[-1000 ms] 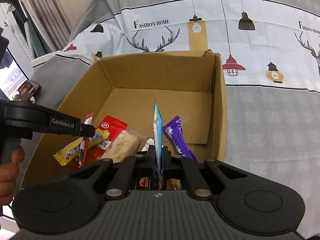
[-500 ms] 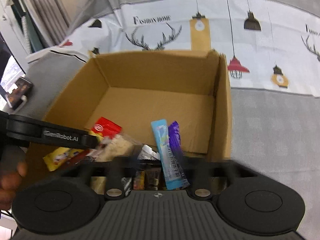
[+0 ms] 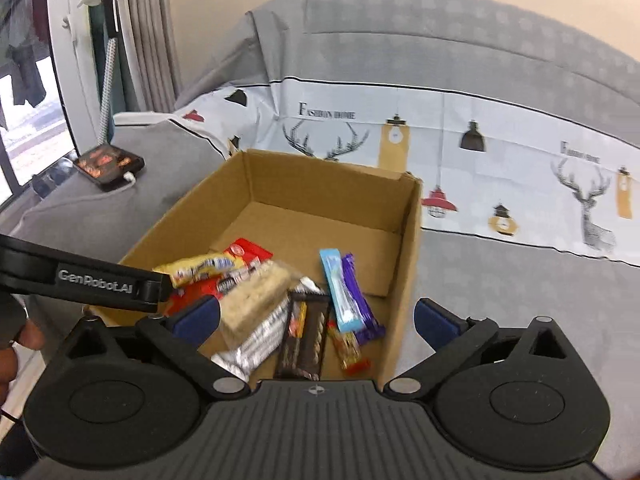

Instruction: Organize snacks

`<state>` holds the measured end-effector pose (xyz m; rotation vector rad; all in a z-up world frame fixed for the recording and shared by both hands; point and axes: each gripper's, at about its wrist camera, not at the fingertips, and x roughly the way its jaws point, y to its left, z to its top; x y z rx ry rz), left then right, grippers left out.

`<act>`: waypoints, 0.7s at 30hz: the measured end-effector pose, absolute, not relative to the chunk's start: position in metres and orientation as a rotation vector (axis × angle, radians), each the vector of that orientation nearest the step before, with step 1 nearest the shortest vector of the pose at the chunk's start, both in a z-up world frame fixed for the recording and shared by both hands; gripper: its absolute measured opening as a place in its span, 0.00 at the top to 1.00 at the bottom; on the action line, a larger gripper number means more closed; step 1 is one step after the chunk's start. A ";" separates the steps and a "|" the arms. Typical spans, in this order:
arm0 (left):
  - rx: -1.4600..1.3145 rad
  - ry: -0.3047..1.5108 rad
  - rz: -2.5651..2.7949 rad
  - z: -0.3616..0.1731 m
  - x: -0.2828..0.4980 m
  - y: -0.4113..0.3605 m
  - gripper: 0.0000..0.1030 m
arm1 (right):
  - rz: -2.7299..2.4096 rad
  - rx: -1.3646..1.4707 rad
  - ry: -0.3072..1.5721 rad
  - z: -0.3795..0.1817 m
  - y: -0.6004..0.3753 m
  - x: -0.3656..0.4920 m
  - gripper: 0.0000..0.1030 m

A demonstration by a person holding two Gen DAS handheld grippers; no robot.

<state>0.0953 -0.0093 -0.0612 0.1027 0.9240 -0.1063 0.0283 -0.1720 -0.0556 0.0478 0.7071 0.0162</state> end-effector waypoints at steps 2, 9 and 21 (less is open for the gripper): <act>0.119 0.890 -0.095 -0.058 0.080 -0.010 0.00 | -0.007 0.042 0.703 -0.053 -0.171 0.014 0.01; 0.160 0.884 -0.080 -0.051 0.047 -0.010 0.00 | -0.059 0.049 0.666 -0.041 -0.172 -0.023 0.01; 0.215 0.809 -0.064 -0.041 0.013 -0.012 0.00 | -0.023 0.012 0.603 -0.026 -0.161 -0.055 0.00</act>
